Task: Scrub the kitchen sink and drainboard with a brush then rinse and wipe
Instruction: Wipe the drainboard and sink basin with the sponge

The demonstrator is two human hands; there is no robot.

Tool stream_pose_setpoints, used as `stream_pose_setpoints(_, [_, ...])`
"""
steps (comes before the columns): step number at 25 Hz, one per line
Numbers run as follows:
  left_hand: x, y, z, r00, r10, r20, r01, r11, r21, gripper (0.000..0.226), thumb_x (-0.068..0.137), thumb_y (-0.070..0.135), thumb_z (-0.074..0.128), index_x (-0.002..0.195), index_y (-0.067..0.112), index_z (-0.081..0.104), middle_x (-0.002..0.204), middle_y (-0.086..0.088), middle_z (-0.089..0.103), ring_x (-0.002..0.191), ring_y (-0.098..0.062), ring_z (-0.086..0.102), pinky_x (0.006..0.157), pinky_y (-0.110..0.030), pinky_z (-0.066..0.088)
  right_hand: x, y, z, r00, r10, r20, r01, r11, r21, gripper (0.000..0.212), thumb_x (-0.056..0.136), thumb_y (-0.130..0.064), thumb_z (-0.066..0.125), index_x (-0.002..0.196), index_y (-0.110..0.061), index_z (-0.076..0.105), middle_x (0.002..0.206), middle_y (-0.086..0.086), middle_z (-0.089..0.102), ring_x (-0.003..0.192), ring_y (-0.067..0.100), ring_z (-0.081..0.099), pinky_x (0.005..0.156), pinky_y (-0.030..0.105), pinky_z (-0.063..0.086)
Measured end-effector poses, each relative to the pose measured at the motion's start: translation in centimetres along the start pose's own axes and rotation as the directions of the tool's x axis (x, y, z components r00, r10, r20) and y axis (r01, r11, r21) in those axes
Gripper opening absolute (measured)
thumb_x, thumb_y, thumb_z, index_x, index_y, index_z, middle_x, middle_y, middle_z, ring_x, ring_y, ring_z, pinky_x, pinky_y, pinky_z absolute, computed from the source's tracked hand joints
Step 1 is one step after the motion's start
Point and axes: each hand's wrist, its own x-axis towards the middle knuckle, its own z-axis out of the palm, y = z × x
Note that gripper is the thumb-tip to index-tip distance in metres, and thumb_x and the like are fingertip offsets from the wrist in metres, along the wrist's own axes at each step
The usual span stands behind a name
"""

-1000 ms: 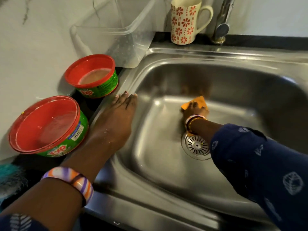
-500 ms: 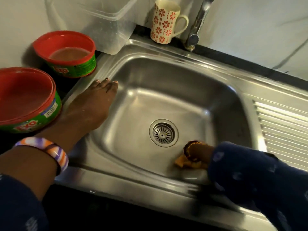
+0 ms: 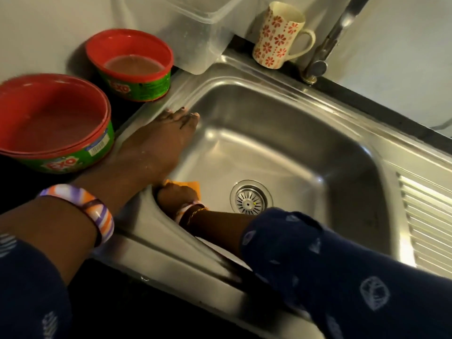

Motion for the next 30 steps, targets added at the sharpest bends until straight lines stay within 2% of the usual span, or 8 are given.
stream_pose_setpoints(2, [0.0,-0.1,-0.2,1.0,-0.006,0.016,0.006,1.0,0.003,0.067,0.09,-0.002,0.033,0.148,0.006,0.002,0.157,-0.013,0.006,0.146,-0.019,0.001,0.115,-0.026,-0.004,0.8,1.1,0.0,0.943,-0.285,-0.17,0.202,0.9,-0.386,0.024,0.089,-0.015,0.042,0.072,-0.011,0.058,0.084,0.011,0.067,0.078,0.027,0.066,0.052,0.025,0.029])
stream_pose_setpoints(5, [0.0,-0.2,-0.6,0.999,-0.037,0.032,0.038,0.999,-0.026,0.068,0.089,-0.002,0.036,0.148,0.006,0.005,0.156,-0.014,0.008,0.146,-0.018,0.003,0.115,-0.025,-0.003,3.3,7.7,-2.2,0.882,-0.303,-0.362,-0.071,0.673,-0.736,0.033,0.083,-0.016,0.038,0.093,-0.014,0.069,0.088,0.005,0.067,0.075,0.024,0.063,0.065,0.027,0.042])
stream_pose_setpoints(9, [-0.1,-0.2,-0.5,0.999,-0.04,-0.004,0.04,0.995,-0.086,0.067,0.088,-0.006,0.037,0.148,0.007,0.01,0.156,-0.013,0.013,0.146,-0.019,0.006,0.115,-0.024,-0.001,5.3,11.2,-5.7,0.832,0.067,-0.55,-0.409,0.743,-0.529,0.044,0.092,-0.01,0.028,0.127,-0.004,0.054,0.125,0.019,0.055,0.114,0.033,0.053,0.096,0.039,0.042])
stream_pose_setpoints(12, [0.0,-0.2,-0.4,0.999,-0.031,0.014,0.031,0.998,-0.056,0.067,0.089,-0.005,0.034,0.148,0.007,0.006,0.156,-0.012,0.011,0.146,-0.018,0.004,0.115,-0.024,-0.002,1.4,13.0,-2.1,0.938,0.19,-0.29,-0.324,0.78,-0.536,0.048,0.098,-0.014,0.029,0.142,0.005,0.026,0.15,0.025,0.02,0.136,0.04,0.027,0.112,0.045,0.026])
stream_pose_setpoints(19, [-0.3,0.2,-1.0,0.998,-0.034,0.046,0.036,0.999,-0.039,0.067,0.091,-0.005,0.031,0.148,0.007,-0.001,0.157,-0.01,0.003,0.146,-0.017,-0.002,0.115,-0.024,-0.005,-1.8,12.3,-3.6,0.973,0.147,-0.176,-0.228,0.701,-0.675,0.014,0.078,-0.024,0.055,0.083,-0.017,0.066,0.085,0.002,0.065,0.089,0.026,0.064,0.085,0.032,0.049])
stream_pose_setpoints(24, [-0.2,0.0,-1.0,0.998,-0.025,0.055,0.028,0.998,-0.051,0.067,0.091,-0.005,0.03,0.148,0.007,-0.003,0.157,-0.01,0.001,0.146,-0.018,-0.004,0.114,-0.024,-0.005,-2.2,14.7,-9.3,0.994,0.112,0.014,-0.094,0.888,-0.451,0.026,0.083,-0.015,0.065,0.101,0.004,0.066,0.103,0.019,0.067,0.089,0.028,0.064,0.075,0.028,0.049])
stream_pose_setpoints(27, [-0.2,-0.2,-1.0,0.998,-0.029,0.055,0.032,0.998,-0.055,0.067,0.091,-0.004,0.03,0.148,0.007,-0.003,0.158,-0.01,0.002,0.146,-0.017,-0.004,0.115,-0.024,-0.004,-3.0,15.5,-12.9,0.988,-0.098,-0.12,0.093,0.994,-0.054,0.02,0.064,-0.015,0.079,0.075,0.0,0.07,0.07,0.015,0.067,0.056,0.025,0.065,0.054,0.024,0.053])
stream_pose_setpoints(30, [-0.2,-0.3,-0.7,0.999,-0.016,0.03,0.018,0.997,-0.076,0.067,0.091,-0.004,0.03,0.148,0.006,-0.002,0.157,-0.01,0.004,0.146,-0.018,-0.002,0.115,-0.025,-0.003,-2.4,15.6,-13.9,0.857,0.139,-0.495,-0.011,0.968,0.252,0.018,0.084,-0.007,0.061,0.101,-0.011,0.065,0.079,0.004,0.065,0.062,0.013,0.064,0.055,0.02,0.052])
